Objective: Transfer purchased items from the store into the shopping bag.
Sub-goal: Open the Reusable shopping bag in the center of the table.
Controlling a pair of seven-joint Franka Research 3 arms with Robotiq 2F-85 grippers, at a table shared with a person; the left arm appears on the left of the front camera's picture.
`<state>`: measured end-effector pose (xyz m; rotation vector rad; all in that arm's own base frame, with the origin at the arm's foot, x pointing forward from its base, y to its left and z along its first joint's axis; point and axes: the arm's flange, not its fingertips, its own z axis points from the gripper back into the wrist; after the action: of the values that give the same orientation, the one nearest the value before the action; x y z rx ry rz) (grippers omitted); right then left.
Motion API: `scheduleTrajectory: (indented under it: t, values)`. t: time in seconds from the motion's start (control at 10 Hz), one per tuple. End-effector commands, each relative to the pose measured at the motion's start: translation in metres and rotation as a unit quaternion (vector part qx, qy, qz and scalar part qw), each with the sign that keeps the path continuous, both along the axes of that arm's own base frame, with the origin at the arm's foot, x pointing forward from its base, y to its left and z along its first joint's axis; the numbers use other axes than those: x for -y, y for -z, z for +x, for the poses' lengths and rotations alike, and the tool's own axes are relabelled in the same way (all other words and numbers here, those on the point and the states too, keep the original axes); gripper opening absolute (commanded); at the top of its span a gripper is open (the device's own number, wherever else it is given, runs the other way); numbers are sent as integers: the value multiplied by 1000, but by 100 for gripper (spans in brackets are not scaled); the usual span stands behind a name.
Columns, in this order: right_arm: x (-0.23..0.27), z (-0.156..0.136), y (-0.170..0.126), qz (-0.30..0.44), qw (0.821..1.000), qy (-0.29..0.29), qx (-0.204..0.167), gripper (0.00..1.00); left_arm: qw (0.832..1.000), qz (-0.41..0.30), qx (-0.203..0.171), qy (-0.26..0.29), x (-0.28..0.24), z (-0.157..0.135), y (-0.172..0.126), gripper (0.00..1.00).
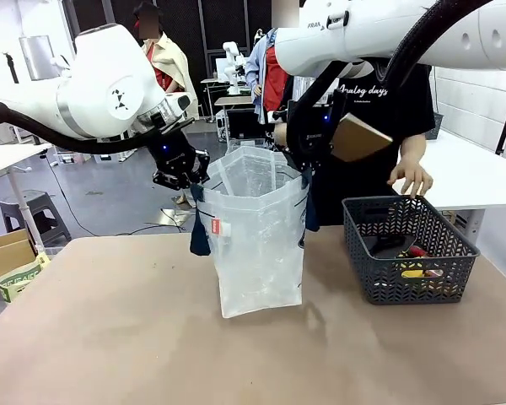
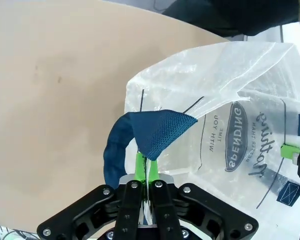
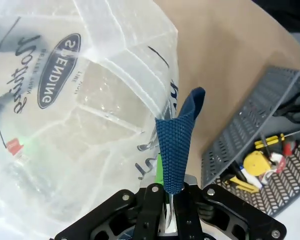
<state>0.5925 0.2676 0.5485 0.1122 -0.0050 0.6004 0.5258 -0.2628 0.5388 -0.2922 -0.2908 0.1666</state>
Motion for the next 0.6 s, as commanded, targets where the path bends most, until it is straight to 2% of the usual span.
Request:
scheduleTrajectory:
  t: [0.0,0.2,0.5]
  values:
    - [0,1,-1,1,1000,-1,3,0,1000,-5,9,-6,0,3,-4,0]
    - [5,-3,6,-13,1000,-2,-13,0,1000,10,-3,4,-6,3,2,0]
    - [12,-4,10,-18,999,2,-26,0,999,29,-31,-9,-26,5,9,0]
